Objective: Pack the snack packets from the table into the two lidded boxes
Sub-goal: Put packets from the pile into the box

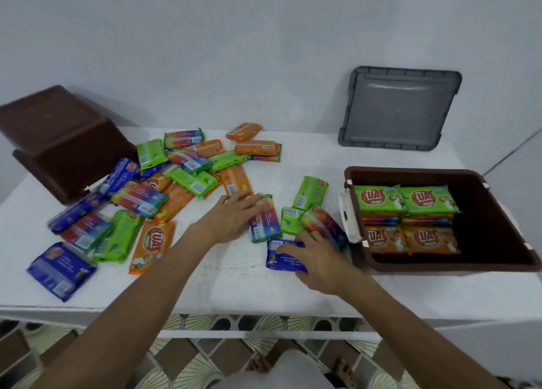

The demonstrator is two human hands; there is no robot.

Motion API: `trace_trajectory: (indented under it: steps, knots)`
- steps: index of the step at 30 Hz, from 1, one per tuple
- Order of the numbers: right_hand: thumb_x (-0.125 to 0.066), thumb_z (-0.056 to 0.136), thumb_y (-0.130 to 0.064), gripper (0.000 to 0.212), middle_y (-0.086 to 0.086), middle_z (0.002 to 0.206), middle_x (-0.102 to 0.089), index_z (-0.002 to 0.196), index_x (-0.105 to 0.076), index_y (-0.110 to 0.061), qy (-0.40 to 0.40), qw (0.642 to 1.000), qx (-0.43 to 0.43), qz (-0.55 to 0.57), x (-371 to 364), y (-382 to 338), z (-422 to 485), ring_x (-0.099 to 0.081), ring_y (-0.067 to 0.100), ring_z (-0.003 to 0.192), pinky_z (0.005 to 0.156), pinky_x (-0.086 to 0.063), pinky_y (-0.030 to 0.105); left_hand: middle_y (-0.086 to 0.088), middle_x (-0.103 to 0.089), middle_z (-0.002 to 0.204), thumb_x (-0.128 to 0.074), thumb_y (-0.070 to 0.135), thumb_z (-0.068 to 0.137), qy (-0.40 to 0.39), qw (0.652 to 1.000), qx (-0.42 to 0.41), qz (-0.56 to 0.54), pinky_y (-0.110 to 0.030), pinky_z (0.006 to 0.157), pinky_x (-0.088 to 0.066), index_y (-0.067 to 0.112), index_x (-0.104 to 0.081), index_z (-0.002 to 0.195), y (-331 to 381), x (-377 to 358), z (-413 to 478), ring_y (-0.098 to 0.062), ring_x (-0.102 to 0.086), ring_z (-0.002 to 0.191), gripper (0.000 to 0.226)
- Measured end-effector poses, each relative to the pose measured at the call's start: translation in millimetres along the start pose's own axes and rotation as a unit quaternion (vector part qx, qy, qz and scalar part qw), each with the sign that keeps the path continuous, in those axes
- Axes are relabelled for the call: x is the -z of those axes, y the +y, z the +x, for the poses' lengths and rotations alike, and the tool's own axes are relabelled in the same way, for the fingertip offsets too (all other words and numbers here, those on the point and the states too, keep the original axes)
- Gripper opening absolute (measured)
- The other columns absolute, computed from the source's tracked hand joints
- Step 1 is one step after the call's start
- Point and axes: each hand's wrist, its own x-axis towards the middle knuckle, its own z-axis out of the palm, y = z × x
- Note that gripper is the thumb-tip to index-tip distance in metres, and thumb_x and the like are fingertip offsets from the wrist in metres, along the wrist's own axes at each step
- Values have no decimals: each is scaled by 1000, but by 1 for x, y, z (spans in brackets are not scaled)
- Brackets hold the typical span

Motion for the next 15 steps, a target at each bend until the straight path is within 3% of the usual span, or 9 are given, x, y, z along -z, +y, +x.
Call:
trace_trajectory:
  steps: [5,9,12,15]
  knots:
    - [-65,80,-33,86,8,130,-33,148,-13,-37,-38,999,-39,1,1,-8,4,-34,29,120,96,-39,45,-3,-41,140,-47,51,94,20,1000,-3,13,-47,108,-24,42,-21,148,-6,0,-2,-28,-32,131,61]
    - [-69,75,-37,101,7,132,-27,149,0,-45,-25,998,-39,30,7,-9,1,-28,29,124,97,-42,47,-5,-42,122,-45,61,91,-9,1000,15,-11,-45,102,-27,47,-21,146,-8,-2,-9,-26,-37,119,62]
    - [-71,76,-34,92,5,133,-28,146,-12,-45,5,996,-35,88,20,-8,-4,-24,27,127,98,-45,44,-1,-41,124,-61,57,82,-17,997,23,-75,-43,100,-29,44,-33,140,-10,5,-15,-22,-35,118,65]
    - [-72,75,-30,74,-3,122,-37,134,-28,-41,84,984,-12,154,36,-11,-11,-37,19,115,88,-47,34,6,-41,130,-70,51,75,-27,991,21,-129,-38,95,-30,38,-40,134,-9,6,-26,-18,-35,118,68]
